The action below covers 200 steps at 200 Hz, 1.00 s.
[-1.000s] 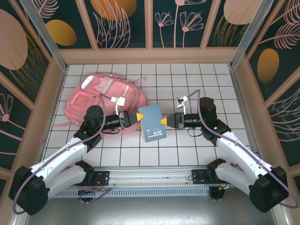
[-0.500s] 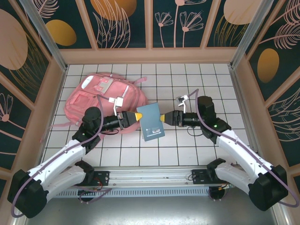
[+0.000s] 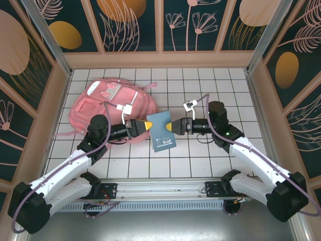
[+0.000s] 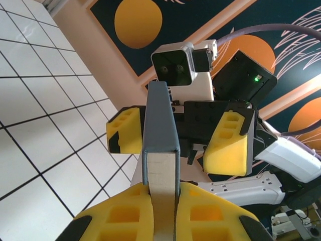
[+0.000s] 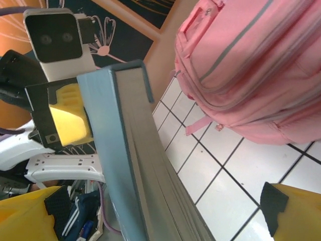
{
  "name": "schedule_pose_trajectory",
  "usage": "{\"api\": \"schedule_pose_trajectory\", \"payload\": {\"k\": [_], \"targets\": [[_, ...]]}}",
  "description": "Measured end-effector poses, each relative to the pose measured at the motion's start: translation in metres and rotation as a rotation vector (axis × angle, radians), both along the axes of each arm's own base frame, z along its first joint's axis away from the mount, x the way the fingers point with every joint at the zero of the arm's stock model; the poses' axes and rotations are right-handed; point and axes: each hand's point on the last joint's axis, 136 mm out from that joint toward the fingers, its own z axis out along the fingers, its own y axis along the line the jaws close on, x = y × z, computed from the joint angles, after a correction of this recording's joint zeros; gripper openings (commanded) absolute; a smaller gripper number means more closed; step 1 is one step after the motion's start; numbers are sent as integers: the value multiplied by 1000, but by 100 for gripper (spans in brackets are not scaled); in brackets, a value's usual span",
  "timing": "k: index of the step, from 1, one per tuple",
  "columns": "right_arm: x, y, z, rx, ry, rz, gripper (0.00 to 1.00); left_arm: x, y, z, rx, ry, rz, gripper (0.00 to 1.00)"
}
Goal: Pack the student bag
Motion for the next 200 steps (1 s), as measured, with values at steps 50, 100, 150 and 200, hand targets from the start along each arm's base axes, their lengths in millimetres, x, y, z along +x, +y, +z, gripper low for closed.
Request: {"api": "schedule_pose_trajectory", "payload": {"k": [50, 100, 150, 200], "targets": [[-32, 30, 10, 58, -11, 159, 74, 0, -1, 5, -7, -7, -5, 0], [-31, 21, 20, 79, -32, 125, 45, -1, -1, 10, -13, -16, -9, 0], [-28, 11, 20, 101, -8, 77, 0, -1, -2, 9, -10, -12, -16, 0], [1, -8, 0, 31, 31, -89, 0, 24, 5, 6, 115, -19, 124, 77]]}}
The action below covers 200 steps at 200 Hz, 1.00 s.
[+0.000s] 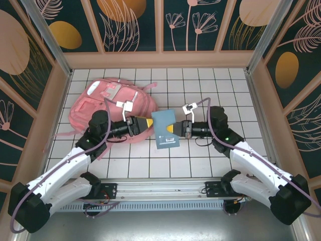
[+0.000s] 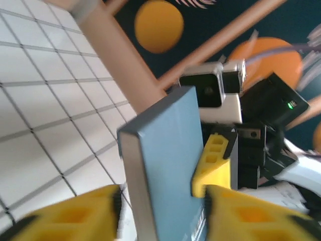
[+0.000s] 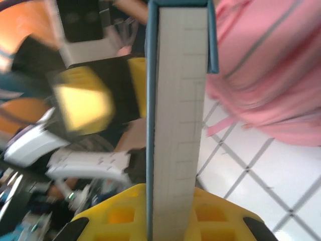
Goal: Pack the student bag
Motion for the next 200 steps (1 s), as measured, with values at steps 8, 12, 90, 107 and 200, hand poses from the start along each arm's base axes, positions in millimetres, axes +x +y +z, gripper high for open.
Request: {"api": "schedule_pose_trajectory", "payload": {"k": [8, 12, 90, 107, 200], "targets": [[16, -13, -9, -41, 20, -90, 0, 9, 4, 5, 37, -16, 50, 77], [23, -18, -14, -59, 30, -127, 0, 14, 6, 8, 56, -23, 78, 76], [55, -72, -80, -351, 151, -444, 0, 109, 9, -96, 737, 135, 371, 59], [57, -79, -86, -381, 157, -480, 0, 111, 4, -117, 864, 163, 384, 54], [52, -99, -132, -477, 216, -543, 0, 103, -49, -163, 1232, 79, 416, 39]]}}
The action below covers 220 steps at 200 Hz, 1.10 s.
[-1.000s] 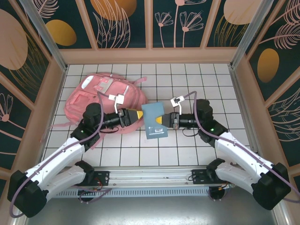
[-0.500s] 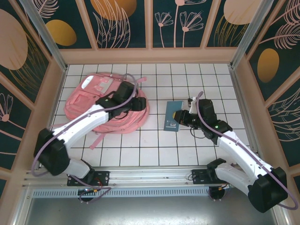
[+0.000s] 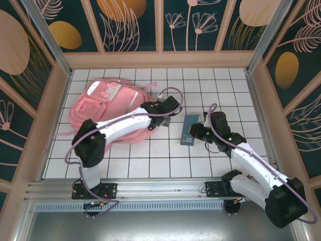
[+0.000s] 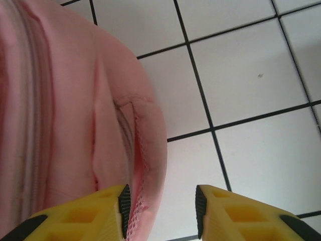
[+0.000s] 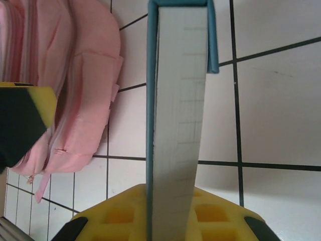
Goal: Pack the student bag
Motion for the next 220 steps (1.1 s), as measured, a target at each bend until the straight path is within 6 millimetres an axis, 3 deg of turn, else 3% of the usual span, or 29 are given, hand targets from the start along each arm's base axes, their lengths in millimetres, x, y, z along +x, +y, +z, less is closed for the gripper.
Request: {"api": "schedule_pose_trajectory", "payload": {"k": [42, 157, 190, 220], "targets": [[-2, -5, -12, -7, 17, -14, 0, -7, 14, -22, 191, -14, 34, 40], [3, -1, -23, 6, 34, 12, 0, -6, 23, 3, 174, -64, 67, 51], [4, 1, -22, 12, 31, 17, 0, -3, 26, 5, 187, -83, 77, 44], [4, 1, -23, 12, 33, 18, 0, -2, 31, 5, 213, -100, 85, 43]]}}
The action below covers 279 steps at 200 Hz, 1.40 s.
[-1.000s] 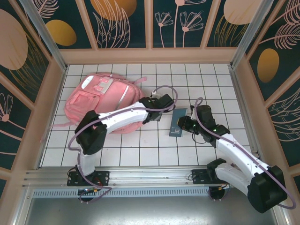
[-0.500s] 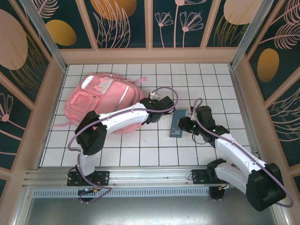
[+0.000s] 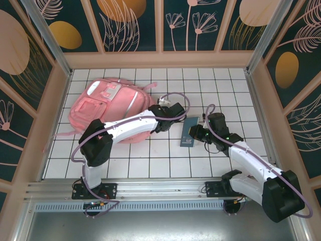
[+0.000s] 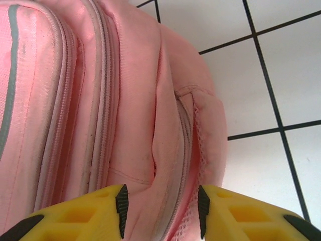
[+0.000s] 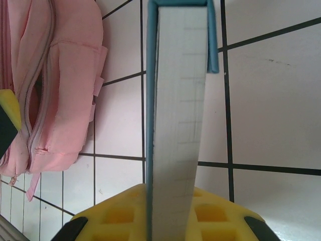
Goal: Pack the student bag
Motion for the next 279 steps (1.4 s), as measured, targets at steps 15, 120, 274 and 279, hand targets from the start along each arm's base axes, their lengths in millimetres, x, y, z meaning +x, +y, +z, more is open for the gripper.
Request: {"api": "schedule_pose_trajectory", "payload": {"k": [15, 120, 274, 279], "targets": [[0, 1, -1, 1, 2, 2, 0, 2, 2, -1, 16, -10, 4, 43], [-1, 2, -5, 6, 24, 10, 0, 7, 17, -37, 27, 20, 23, 36], [8, 40, 20, 161, 19, 96, 0, 9, 72, 113, -208, -206, -19, 0], [10, 46, 23, 172, 19, 109, 0, 8, 79, 122, -223, -224, -15, 0]]}}
